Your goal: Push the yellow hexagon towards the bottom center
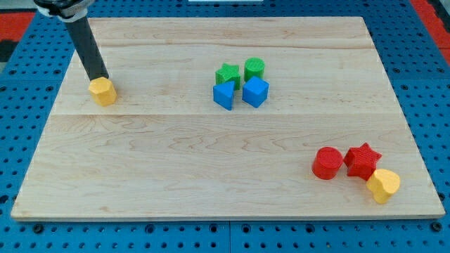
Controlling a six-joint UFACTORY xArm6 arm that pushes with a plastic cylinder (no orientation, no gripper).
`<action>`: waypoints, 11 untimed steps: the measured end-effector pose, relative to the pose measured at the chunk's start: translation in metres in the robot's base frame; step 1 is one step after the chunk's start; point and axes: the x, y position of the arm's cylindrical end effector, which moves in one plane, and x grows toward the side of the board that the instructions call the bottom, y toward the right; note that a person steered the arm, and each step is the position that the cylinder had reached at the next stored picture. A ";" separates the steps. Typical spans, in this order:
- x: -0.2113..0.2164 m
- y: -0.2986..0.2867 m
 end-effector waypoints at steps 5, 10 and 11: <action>0.136 0.036; 0.169 0.127; 0.187 0.114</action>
